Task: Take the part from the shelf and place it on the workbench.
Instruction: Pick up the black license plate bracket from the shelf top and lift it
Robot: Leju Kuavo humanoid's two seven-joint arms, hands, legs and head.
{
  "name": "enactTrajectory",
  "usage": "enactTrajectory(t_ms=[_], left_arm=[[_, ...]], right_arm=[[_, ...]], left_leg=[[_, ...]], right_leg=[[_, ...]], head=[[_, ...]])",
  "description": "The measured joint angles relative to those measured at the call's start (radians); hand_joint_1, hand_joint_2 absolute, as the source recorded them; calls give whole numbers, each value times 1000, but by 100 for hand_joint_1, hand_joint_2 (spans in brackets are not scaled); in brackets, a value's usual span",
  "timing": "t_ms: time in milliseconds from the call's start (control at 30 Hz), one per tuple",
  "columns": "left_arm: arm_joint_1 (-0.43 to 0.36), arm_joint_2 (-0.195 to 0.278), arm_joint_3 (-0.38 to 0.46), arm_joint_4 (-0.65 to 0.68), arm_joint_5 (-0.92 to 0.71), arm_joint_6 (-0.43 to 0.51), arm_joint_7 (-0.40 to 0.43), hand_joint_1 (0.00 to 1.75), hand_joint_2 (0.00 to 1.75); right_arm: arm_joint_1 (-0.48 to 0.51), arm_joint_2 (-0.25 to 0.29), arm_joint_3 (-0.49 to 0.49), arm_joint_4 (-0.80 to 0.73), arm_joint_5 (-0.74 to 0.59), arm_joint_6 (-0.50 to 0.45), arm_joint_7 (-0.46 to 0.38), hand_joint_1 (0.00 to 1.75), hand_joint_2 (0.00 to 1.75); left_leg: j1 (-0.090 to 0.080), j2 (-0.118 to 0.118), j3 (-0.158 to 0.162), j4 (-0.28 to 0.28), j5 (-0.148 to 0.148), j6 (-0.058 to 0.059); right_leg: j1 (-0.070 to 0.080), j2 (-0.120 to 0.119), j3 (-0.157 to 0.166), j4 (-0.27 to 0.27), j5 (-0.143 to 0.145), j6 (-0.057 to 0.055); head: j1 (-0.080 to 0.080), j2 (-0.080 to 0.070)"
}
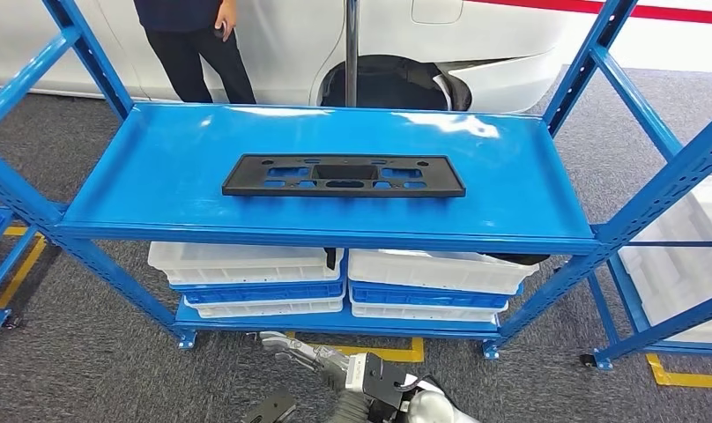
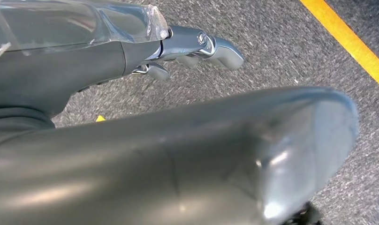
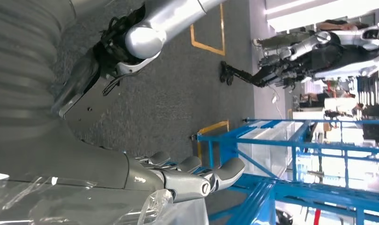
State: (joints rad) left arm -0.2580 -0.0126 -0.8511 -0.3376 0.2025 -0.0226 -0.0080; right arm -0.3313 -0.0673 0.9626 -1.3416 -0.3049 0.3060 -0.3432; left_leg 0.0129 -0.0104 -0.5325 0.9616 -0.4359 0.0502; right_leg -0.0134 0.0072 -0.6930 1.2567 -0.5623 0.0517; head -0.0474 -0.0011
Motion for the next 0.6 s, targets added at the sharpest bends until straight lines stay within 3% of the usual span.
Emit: enactTrajectory(t_ms=[33, 100, 167, 200, 233, 333, 367, 500, 600], left_arm=[[0, 0, 0, 0, 8, 6, 3, 0, 0], [2, 0, 0, 0, 29, 22, 9, 0, 0], [6, 1, 0, 0, 50, 33, 14, 0, 0], [10, 2, 0, 0, 58, 34, 16, 0, 0], [14, 5, 0, 0, 64, 33, 17, 0, 0], [23, 10, 0, 0, 79, 19, 19, 0, 0], [23, 11, 0, 0, 81, 13, 19, 0, 0], [22, 17, 0, 0, 93, -4, 23, 0, 0], [22, 20, 0, 0, 98, -13, 27, 0, 0]], right_arm=[[-9, -1, -3, 1, 26, -43, 24, 0, 175], [-31, -2, -15, 6, 116, -181, 102, 0, 175], [-50, -4, -33, 10, 211, -326, 173, 0, 87], [-58, -4, -43, 12, 244, -376, 193, 0, 44], [-65, -4, -54, 13, 264, -408, 203, 0, 0], [-92, -2, -88, 16, 282, -440, 210, 0, 0], [-101, -2, -98, 16, 283, -441, 210, 0, 0], [-121, 5, -138, 21, 264, -430, 195, 0, 175], [-141, 10, -166, 30, 251, -416, 187, 0, 175]], left_leg=[[-1, -1, 11, 0, -7, -1], [-3, -3, 30, -1, -22, -5], [-4, -6, 35, -4, -31, -14], [-5, -6, 37, -3, -31, -19], [-6, -5, 36, -3, -34, -20], [-7, -2, 41, -4, -37, -10], [-7, -2, 42, -7, -35, -8], [-7, -2, 50, -27, -39, -4], [-7, -1, 51, -31, -38, -7]], right_leg=[[2, 0, 5, -47, 42, -6], [9, 1, 44, -192, 142, -22], [18, 1, 66, -278, 179, -36], [21, 1, 67, -286, 174, -40], [20, 1, 68, -289, 177, -38], [14, 5, 72, -290, 188, -26], [15, 6, 72, -290, 186, -28], [15, 6, 72, -291, 181, -35], [16, 5, 72, -291, 181, -39]], head=[[0, 0], [-1, 0], [-1, 0], [-1, 0], [0, 0], [-2, 0], [-3, 0], [-3, 0], [-3, 0]])
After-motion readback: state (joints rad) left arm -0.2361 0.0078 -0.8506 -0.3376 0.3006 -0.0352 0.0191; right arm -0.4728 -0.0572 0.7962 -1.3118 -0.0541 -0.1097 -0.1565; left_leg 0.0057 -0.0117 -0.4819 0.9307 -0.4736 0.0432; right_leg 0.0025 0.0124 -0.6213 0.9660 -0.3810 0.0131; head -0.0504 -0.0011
